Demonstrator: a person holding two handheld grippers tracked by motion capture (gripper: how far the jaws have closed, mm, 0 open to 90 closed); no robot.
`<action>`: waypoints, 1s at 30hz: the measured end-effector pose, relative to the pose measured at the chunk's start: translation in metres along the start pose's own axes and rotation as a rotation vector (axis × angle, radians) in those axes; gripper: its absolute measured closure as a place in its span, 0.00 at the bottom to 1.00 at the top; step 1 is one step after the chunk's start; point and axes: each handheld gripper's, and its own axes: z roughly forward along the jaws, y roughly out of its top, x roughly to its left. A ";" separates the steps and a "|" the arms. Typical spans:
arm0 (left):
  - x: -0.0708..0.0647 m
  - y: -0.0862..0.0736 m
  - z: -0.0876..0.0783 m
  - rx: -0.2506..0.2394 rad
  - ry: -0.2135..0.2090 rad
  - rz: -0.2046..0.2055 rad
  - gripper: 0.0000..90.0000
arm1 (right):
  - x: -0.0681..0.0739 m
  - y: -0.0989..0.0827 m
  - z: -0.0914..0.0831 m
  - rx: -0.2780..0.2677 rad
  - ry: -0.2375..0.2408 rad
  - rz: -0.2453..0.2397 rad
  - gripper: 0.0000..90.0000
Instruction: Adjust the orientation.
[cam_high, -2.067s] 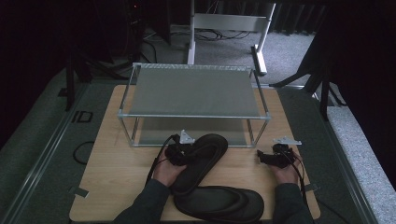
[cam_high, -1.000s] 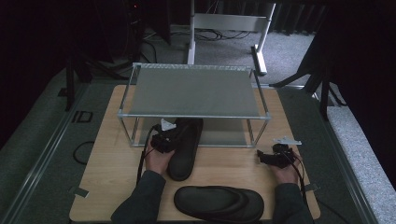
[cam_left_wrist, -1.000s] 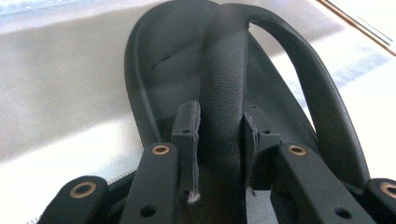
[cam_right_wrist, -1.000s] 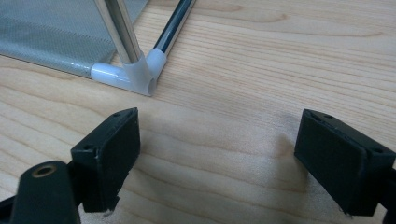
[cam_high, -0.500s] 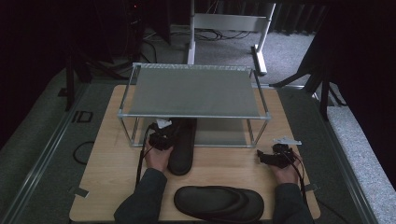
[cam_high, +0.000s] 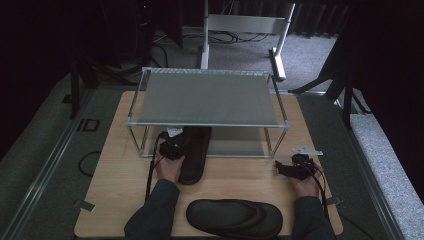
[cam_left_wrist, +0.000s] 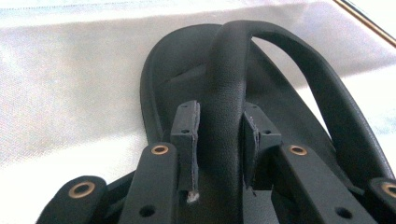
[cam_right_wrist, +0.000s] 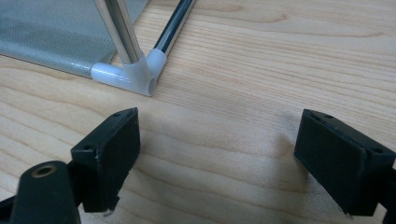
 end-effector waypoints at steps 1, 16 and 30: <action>0.000 0.000 0.000 -0.002 0.004 0.004 0.79 | 0.000 0.000 0.000 0.000 0.000 0.000 0.16; 0.000 -0.002 0.002 -0.047 0.028 -0.016 0.68 | 0.000 0.000 0.000 0.000 0.000 0.000 0.16; -0.009 -0.017 -0.036 -0.044 0.000 0.054 0.49 | 0.000 0.000 0.000 0.000 0.002 -0.003 0.16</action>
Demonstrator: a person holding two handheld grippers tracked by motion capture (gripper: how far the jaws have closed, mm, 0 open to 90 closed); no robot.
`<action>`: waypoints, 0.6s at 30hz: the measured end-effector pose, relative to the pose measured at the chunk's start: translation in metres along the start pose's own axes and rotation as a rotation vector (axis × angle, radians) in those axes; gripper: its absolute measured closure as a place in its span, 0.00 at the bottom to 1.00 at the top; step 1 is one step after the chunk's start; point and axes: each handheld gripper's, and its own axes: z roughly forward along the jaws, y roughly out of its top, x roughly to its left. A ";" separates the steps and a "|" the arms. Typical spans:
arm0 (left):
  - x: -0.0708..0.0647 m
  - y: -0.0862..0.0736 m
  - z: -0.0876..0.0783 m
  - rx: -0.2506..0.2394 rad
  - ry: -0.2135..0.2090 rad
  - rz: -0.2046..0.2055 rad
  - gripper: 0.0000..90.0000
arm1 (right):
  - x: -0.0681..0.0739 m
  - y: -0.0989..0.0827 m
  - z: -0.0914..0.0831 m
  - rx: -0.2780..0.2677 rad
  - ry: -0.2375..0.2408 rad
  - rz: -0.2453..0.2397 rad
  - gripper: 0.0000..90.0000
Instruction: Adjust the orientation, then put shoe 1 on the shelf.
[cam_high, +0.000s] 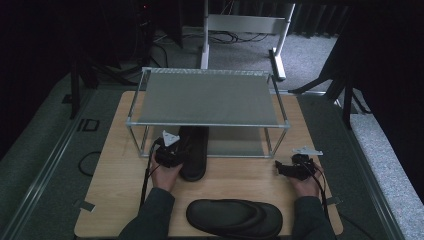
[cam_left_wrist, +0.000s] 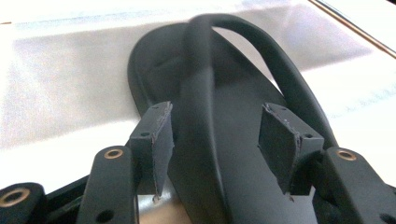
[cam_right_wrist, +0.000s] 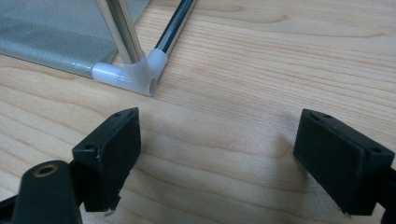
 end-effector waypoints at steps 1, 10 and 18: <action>0.000 -0.001 -0.003 -0.002 -0.005 0.001 0.49 | 0.000 0.000 0.000 0.000 0.000 0.000 0.16; -0.006 -0.014 -0.030 -0.013 -0.023 0.041 0.48 | 0.001 0.000 0.000 -0.003 0.008 -0.009 0.18; -0.016 -0.033 -0.049 -0.013 -0.066 0.030 0.41 | 0.010 0.004 -0.003 -0.029 0.068 -0.001 0.35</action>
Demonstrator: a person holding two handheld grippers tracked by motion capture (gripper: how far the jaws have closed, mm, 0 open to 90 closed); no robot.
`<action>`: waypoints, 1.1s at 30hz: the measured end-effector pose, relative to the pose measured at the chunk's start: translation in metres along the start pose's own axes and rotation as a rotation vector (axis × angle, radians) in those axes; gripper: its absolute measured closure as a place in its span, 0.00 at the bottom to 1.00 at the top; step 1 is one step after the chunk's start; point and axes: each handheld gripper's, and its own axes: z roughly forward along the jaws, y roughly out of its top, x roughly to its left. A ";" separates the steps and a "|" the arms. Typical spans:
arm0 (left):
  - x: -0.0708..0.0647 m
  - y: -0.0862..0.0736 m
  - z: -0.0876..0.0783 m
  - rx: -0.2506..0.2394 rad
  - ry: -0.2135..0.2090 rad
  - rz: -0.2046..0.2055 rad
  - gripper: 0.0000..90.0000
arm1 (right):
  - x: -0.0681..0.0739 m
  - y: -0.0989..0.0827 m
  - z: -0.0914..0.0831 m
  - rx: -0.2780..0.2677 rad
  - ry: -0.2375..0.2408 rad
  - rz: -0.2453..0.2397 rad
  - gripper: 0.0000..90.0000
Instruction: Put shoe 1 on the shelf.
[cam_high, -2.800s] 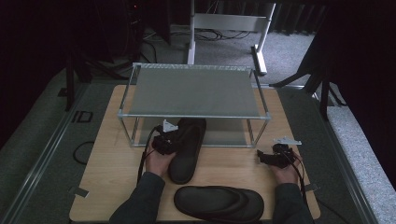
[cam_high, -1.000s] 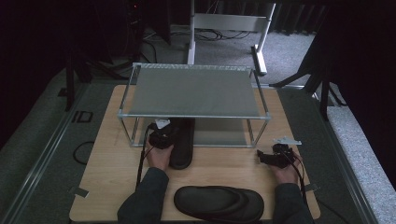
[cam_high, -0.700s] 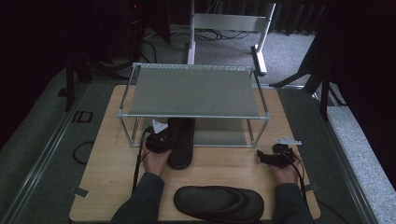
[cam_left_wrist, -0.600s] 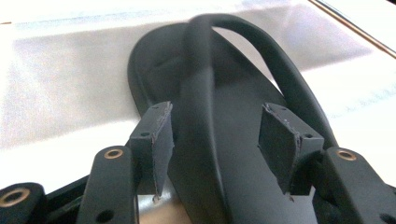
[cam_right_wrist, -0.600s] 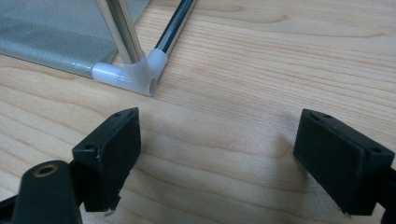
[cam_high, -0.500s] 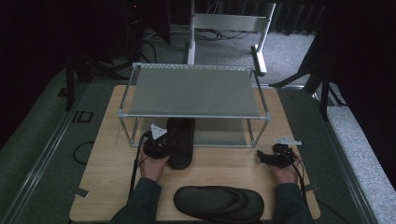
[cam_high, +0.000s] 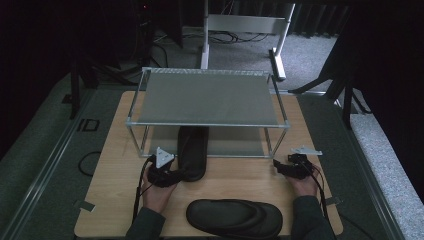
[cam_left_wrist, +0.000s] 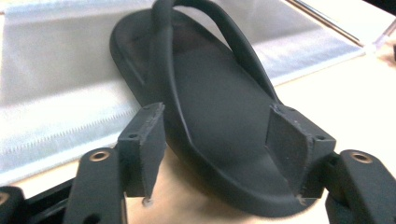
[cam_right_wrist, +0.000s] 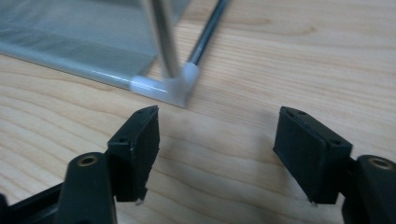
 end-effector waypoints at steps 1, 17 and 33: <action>-0.001 -0.002 -0.002 0.000 -0.005 -0.003 0.41 | 0.001 0.001 0.000 -0.004 0.002 -0.008 0.36; -0.024 -0.022 -0.003 0.045 -0.047 0.041 0.31 | 0.021 0.015 0.001 -0.066 0.017 -0.071 0.56; -0.025 -0.027 0.013 0.105 -0.015 0.069 0.22 | 0.024 0.025 0.016 -0.103 0.020 -0.100 0.76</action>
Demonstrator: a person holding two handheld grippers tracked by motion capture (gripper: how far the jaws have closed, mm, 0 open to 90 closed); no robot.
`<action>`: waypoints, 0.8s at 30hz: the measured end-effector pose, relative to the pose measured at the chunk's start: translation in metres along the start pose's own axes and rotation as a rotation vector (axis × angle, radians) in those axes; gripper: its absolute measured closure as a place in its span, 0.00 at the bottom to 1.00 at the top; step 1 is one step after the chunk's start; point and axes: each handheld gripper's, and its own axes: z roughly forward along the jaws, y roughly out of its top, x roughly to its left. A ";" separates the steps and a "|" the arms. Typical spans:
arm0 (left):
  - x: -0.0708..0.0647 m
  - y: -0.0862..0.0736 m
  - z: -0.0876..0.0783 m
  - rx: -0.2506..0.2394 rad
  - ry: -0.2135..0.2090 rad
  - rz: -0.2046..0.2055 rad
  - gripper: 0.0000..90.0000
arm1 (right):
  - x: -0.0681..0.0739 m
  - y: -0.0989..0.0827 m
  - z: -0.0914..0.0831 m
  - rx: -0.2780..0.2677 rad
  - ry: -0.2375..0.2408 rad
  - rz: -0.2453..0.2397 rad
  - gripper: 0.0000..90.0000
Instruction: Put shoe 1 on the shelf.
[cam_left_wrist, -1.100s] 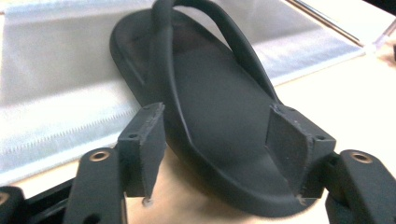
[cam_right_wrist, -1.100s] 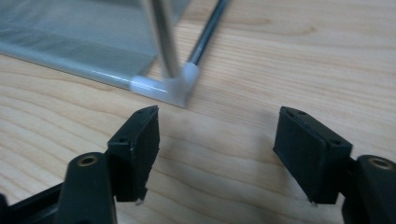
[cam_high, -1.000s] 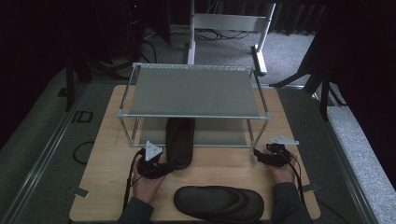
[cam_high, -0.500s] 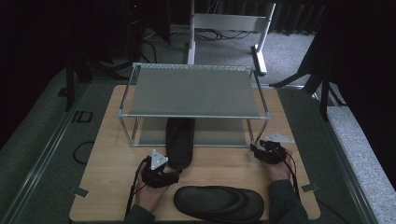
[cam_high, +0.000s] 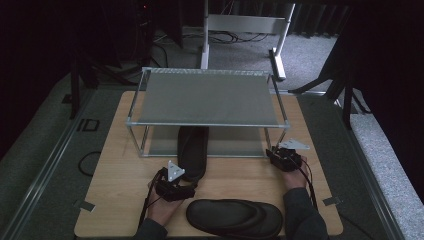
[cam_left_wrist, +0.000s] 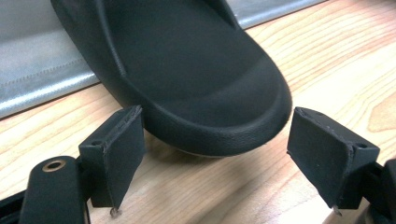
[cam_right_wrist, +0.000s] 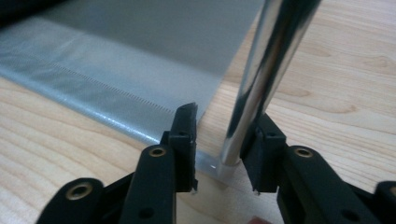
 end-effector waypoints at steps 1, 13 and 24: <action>0.000 0.000 0.000 0.002 -0.002 0.000 0.21 | -0.001 0.000 0.000 -0.003 -0.001 0.002 0.77; 0.003 -0.001 0.004 0.018 -0.017 -0.008 0.18 | -0.003 -0.001 0.000 -0.017 -0.019 0.019 0.89; 0.010 0.005 0.012 0.033 -0.020 -0.001 0.18 | -0.004 -0.002 -0.001 -0.021 -0.015 0.023 0.90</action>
